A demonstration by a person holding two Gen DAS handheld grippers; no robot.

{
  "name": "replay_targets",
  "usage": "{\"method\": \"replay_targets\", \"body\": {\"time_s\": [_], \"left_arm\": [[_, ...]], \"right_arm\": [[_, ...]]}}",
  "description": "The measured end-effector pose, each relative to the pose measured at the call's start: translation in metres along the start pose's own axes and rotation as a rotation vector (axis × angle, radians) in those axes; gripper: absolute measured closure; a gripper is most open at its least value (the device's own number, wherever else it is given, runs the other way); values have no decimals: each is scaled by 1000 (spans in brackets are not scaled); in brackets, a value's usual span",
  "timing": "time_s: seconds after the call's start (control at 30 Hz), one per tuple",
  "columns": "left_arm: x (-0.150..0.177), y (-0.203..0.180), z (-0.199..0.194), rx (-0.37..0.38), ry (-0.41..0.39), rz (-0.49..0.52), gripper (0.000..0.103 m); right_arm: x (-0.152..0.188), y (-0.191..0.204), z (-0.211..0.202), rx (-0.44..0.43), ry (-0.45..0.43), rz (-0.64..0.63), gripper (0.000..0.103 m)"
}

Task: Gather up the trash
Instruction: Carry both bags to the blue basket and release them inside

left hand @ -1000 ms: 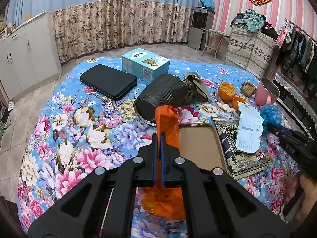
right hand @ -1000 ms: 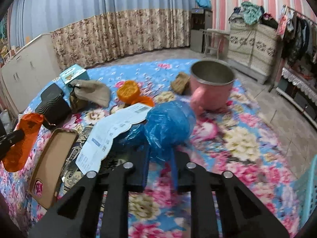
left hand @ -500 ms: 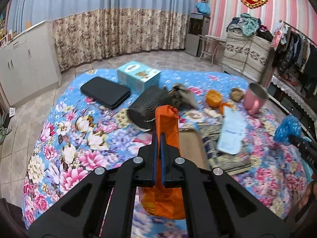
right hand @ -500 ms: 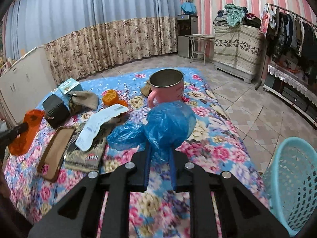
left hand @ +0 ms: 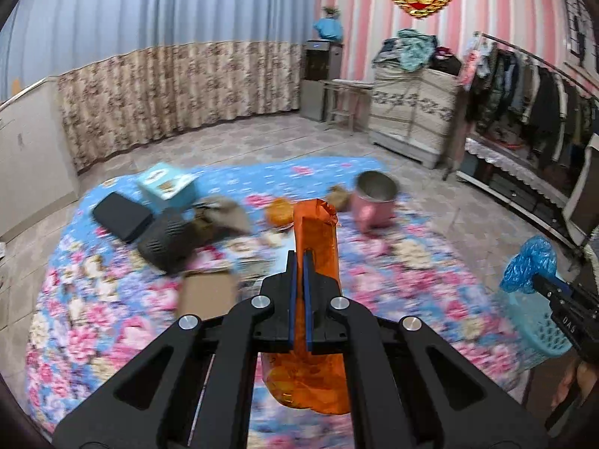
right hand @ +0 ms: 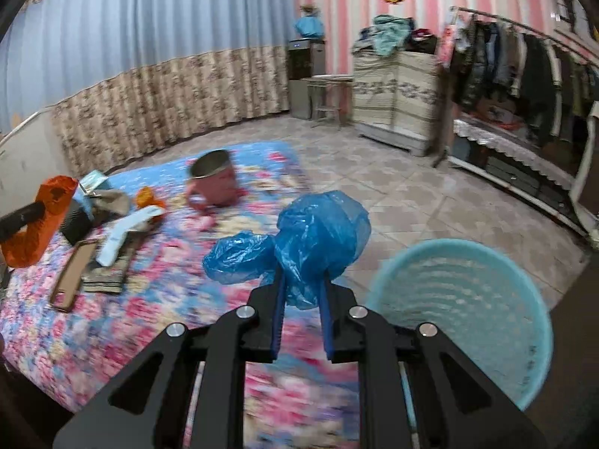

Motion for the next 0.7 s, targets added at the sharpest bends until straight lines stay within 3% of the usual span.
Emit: {"method": "replay_targets", "body": {"time_s": [0.37,0.7], "left_arm": [[-24,-147,21,197,-20,120,101],[-18,-254,53,379,25,186,101]], "right_arm": [[-17,-120,-36,172,-58,114,86],[-17,-177,-40,242,-54,167,86]]}}
Point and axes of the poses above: each gripper's, at about its wrist camera, not at the fingertips, and z roughly the way its jaws point, y to its left, x to its underside, the point moved 4 cm from there along z, roughly the way its jaws point, and after that the axes turned 13 degrees about z, right-handed, at the moved point
